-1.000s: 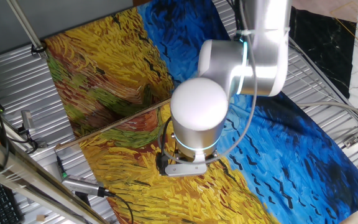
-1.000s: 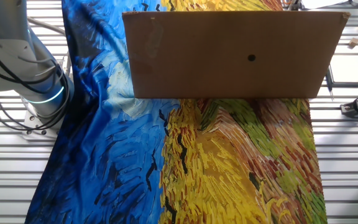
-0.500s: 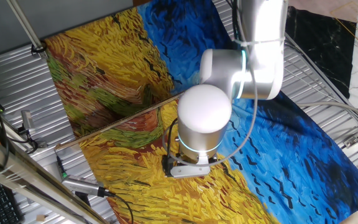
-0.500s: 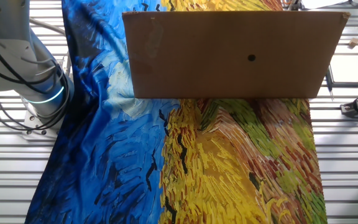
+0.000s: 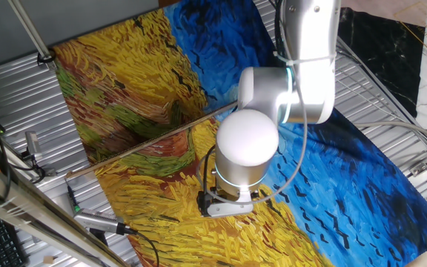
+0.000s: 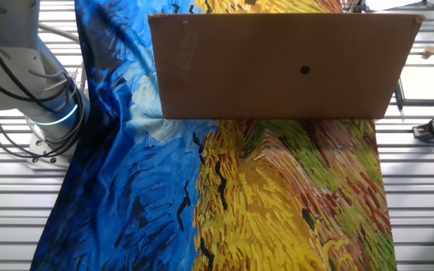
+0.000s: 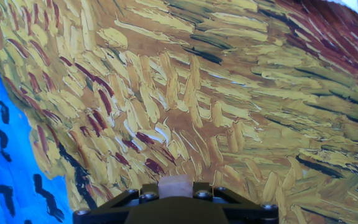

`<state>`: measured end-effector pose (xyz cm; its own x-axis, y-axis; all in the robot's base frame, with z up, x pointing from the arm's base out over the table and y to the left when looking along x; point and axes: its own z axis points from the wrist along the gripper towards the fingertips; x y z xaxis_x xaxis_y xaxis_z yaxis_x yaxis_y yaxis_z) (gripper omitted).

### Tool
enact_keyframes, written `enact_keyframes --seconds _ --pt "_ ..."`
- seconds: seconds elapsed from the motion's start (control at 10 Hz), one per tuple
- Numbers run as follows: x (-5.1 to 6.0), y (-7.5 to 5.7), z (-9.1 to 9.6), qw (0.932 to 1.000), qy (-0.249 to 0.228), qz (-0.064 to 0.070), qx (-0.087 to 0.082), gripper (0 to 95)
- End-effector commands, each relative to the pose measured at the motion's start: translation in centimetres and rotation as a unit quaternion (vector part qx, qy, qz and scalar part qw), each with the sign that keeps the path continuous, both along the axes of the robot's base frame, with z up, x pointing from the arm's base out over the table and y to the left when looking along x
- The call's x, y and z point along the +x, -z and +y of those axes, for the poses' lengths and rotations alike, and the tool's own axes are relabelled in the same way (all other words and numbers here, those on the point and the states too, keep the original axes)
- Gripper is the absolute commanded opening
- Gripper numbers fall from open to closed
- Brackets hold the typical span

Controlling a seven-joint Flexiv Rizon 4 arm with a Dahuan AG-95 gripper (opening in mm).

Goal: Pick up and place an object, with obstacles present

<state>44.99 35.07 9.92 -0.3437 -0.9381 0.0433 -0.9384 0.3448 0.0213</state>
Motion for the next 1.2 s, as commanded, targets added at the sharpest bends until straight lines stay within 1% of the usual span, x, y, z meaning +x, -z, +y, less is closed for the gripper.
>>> enact_keyframes --seconds 0.1,0.2,0.4,0.7,0.9,1.0,1.1,1.2 --pt "-0.14 0.16 -0.03 1.0000 -0.002 -0.001 -0.003 0.0" --pt "-0.31 0.45 0.01 1.0000 -0.002 -0.002 -0.005 0.0" --pt "-0.44 0.59 0.03 1.0000 -0.002 -0.003 -0.004 0.0" --pt "-0.57 0.35 -0.11 1.0000 -0.001 -0.006 -0.002 0.0" --pt "-0.69 0.26 -0.23 0.9999 0.008 -0.009 -0.007 0.0" --pt "-0.69 0.26 -0.23 0.9999 0.006 -0.009 -0.006 0.0" --pt "-0.69 0.26 -0.23 0.9999 0.011 0.001 0.002 0.0" --pt "-0.69 0.26 -0.23 0.9997 0.021 0.008 0.002 0.0"
